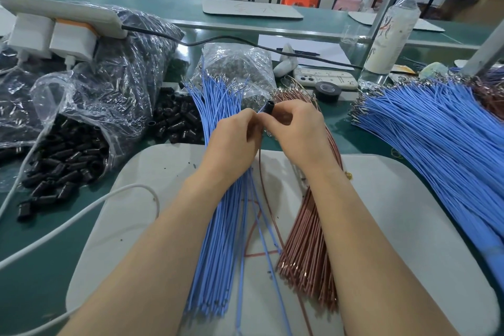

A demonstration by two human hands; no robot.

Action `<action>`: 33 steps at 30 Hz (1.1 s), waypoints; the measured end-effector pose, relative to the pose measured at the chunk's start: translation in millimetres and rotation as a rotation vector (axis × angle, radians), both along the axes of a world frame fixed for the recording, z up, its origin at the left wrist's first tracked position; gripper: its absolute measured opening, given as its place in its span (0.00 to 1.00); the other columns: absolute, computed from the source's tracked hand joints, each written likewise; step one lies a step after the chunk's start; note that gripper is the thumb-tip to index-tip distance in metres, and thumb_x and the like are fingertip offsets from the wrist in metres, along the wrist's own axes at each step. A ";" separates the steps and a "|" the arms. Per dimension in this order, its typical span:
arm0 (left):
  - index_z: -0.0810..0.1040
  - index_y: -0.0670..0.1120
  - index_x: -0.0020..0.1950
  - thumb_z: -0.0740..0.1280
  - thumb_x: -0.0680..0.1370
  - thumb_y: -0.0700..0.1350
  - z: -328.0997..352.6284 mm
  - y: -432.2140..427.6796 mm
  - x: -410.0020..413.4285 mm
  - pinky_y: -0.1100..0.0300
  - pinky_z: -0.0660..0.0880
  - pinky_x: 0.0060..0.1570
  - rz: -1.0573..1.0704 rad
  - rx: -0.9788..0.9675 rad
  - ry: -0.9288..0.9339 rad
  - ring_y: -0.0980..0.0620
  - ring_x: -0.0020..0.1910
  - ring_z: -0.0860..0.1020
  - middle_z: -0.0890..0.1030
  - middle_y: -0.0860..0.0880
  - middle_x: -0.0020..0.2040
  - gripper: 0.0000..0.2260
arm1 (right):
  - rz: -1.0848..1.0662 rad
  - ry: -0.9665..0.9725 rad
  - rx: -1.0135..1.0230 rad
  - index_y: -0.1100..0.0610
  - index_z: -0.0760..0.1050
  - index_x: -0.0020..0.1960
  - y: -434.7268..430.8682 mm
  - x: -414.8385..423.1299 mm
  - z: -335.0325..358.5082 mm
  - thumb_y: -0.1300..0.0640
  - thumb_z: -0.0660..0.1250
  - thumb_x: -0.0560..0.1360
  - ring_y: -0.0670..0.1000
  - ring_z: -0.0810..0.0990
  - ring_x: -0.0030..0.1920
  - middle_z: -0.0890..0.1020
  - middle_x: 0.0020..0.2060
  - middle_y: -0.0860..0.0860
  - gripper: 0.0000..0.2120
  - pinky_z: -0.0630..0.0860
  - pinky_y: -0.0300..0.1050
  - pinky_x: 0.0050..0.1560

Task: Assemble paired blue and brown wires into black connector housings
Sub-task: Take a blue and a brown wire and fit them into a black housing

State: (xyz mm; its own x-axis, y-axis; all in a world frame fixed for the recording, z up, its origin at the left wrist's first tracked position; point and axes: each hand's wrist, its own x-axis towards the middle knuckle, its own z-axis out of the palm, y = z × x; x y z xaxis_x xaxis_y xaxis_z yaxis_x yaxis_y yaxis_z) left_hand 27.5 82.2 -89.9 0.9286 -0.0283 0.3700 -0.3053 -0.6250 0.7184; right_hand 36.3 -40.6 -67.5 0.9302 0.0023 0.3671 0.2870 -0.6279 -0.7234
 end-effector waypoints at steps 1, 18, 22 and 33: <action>0.78 0.41 0.49 0.63 0.78 0.41 0.3 -0.3 -0.2 0.49 0.76 0.44 -0.003 -0.006 -0.004 0.46 0.41 0.78 0.82 0.46 0.41 0.05 | -0.002 -0.005 0.006 0.60 0.82 0.41 -0.3 0.3 0.3 0.51 0.72 0.73 0.52 0.79 0.42 0.82 0.38 0.54 0.12 0.75 0.49 0.49; 0.79 0.46 0.52 0.65 0.78 0.45 3.1 2.5 -1.3 0.55 0.75 0.46 0.000 0.013 -0.006 0.51 0.41 0.78 0.82 0.51 0.43 0.06 | -0.071 -0.027 0.110 0.59 0.82 0.45 1.3 0.4 0.3 0.51 0.72 0.72 0.48 0.81 0.41 0.83 0.39 0.51 0.11 0.76 0.43 0.47; 0.74 0.49 0.64 0.68 0.76 0.42 10.2 3.5 -2.0 0.72 0.71 0.37 -0.035 -0.154 -0.057 0.60 0.32 0.73 0.77 0.59 0.43 0.16 | 0.019 0.011 0.040 0.64 0.80 0.39 0.6 -0.5 0.9 0.48 0.67 0.76 0.52 0.75 0.33 0.80 0.31 0.57 0.19 0.71 0.48 0.39; 0.77 0.52 0.53 0.69 0.75 0.41 8.8 5.0 0.2 0.72 0.66 0.42 0.018 -0.176 -0.084 0.60 0.37 0.70 0.76 0.54 0.47 0.09 | 0.011 0.129 -0.182 0.60 0.80 0.54 -6.7 4.9 -8.1 0.64 0.58 0.78 0.51 0.79 0.50 0.83 0.50 0.55 0.12 0.67 0.34 0.50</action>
State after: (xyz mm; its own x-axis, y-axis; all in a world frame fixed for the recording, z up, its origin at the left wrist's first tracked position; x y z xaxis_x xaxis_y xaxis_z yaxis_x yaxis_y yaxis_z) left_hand 27.8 87.1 -81.0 0.8941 0.0602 0.4438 -0.3585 -0.4978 0.7898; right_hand 41.2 -47.3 -75.6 0.9691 0.0683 0.2372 0.2069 -0.7488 -0.6296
